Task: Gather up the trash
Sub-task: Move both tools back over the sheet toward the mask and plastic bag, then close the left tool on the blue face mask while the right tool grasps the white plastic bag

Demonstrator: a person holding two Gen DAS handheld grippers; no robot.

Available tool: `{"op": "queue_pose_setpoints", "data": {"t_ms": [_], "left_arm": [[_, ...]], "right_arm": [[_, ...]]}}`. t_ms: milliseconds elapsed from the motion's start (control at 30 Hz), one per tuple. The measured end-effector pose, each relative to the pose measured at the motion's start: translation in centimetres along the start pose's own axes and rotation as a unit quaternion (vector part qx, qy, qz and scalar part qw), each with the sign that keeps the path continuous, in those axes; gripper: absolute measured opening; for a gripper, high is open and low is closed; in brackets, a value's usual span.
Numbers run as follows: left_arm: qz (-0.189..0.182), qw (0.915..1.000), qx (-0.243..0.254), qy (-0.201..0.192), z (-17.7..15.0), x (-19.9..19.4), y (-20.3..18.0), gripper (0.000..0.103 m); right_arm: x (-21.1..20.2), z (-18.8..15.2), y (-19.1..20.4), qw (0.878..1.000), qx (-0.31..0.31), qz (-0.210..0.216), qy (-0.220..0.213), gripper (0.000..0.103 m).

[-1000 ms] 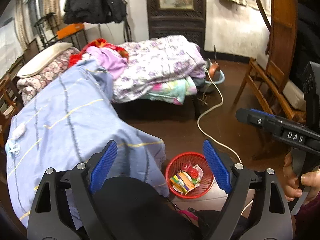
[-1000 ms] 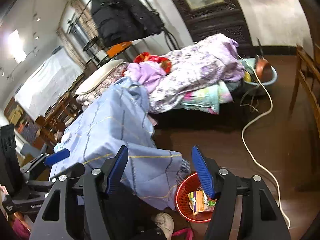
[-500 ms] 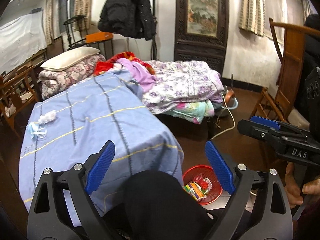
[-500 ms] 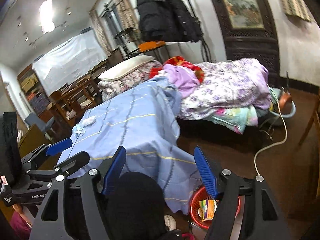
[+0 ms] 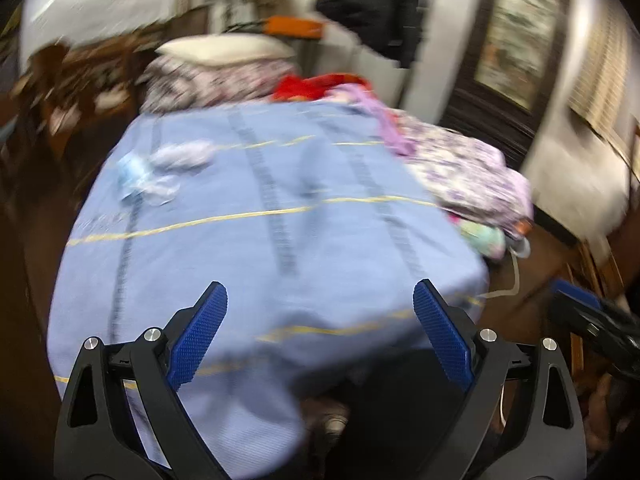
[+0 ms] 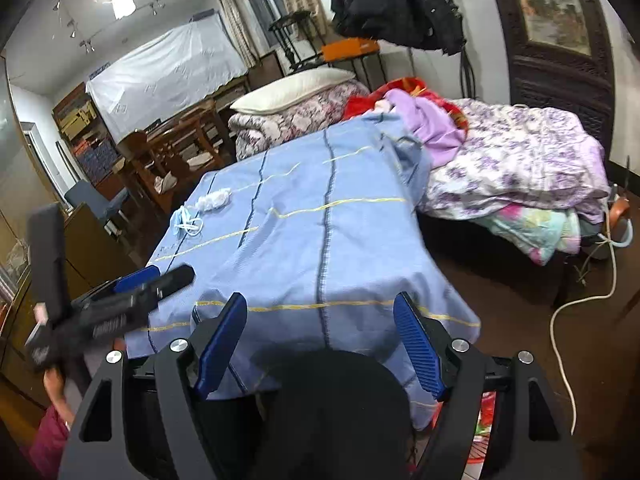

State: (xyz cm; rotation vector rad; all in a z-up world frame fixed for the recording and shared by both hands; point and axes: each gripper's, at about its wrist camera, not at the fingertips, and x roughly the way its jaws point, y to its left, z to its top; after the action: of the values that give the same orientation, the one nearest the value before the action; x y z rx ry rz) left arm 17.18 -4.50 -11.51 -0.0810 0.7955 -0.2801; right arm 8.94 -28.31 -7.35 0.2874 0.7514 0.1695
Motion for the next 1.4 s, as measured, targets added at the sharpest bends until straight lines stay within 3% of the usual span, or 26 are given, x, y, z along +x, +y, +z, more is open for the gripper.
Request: {"op": "queue_pose_setpoints", "data": {"t_ms": [167, 300, 600, 733, 1000, 1400], "left_arm": [[0.046, 0.9961, -0.074, 0.018, 1.3, 2.7, 8.1, 0.091], [0.086, 0.9912, -0.098, 0.023, 2.5, 4.4, 12.4, 0.091], [0.131, 0.9832, -0.126, 0.017, 7.6, 9.0, 17.5, 0.091], [0.117, 0.9825, -0.141, 0.035, 8.4, 11.3, 19.3, 0.093], [0.041, 0.9816, -0.186, 0.001, 7.6, 9.9, 20.8, 0.096], [0.029, 0.9800, -0.197, -0.007, 7.9, 9.8, 20.9, 0.096]], "right_arm": [[3.7, 0.2, 1.3, 1.000, -0.005, 0.002, 0.013, 0.076], [6.6, -0.4, 2.6, 0.999, -0.034, -0.020, 0.010, 0.076], [9.1, -1.3, 4.7, 0.995, -0.092, -0.031, -0.013, 0.080], [9.4, -1.1, 5.7, 0.993, -0.109, -0.032, -0.015, 0.081], [11.9, 2.3, 8.1, 0.993, -0.115, -0.002, -0.010, 0.081], [20.7, 10.4, 12.9, 0.993, -0.092, 0.057, 0.046, 0.081]]}}
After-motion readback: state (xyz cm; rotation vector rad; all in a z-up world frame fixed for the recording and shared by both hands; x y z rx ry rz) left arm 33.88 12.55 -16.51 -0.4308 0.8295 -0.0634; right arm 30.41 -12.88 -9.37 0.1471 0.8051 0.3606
